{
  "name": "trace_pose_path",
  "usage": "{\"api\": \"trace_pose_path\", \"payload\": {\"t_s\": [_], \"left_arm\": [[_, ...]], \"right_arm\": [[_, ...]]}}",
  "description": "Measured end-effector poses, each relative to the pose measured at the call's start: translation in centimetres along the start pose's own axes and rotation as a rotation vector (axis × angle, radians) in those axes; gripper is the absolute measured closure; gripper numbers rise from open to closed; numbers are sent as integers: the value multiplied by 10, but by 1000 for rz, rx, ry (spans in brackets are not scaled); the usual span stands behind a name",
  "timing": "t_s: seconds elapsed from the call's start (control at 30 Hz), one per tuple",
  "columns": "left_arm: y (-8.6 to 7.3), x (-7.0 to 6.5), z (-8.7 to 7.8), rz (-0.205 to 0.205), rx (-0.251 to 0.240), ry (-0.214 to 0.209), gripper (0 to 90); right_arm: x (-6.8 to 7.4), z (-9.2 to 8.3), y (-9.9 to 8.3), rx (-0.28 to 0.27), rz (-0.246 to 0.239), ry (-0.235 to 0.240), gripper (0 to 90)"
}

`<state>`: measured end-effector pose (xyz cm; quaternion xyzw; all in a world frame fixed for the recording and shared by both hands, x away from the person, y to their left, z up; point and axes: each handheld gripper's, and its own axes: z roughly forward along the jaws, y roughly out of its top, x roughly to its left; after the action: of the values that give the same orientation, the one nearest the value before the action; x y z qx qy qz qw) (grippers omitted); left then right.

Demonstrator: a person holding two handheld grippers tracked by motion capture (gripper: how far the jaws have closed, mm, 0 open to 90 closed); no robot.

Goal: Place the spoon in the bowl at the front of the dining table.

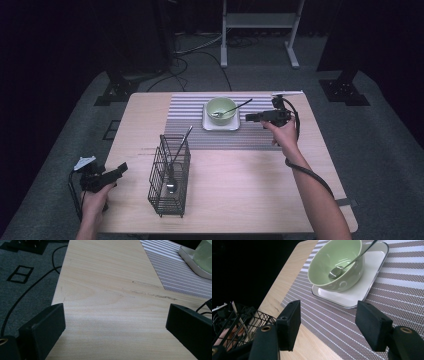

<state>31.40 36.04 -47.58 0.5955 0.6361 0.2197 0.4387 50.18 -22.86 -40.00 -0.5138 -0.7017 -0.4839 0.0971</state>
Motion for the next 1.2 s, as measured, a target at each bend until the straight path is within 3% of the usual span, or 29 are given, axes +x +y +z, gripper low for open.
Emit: {"api": "trace_pose_path", "payload": {"t_s": [1.2], "left_arm": [[0, 0, 0, 7, 3, 2, 13]], "right_arm": [[10, -10, -33, 50, -45, 53, 340]]}}
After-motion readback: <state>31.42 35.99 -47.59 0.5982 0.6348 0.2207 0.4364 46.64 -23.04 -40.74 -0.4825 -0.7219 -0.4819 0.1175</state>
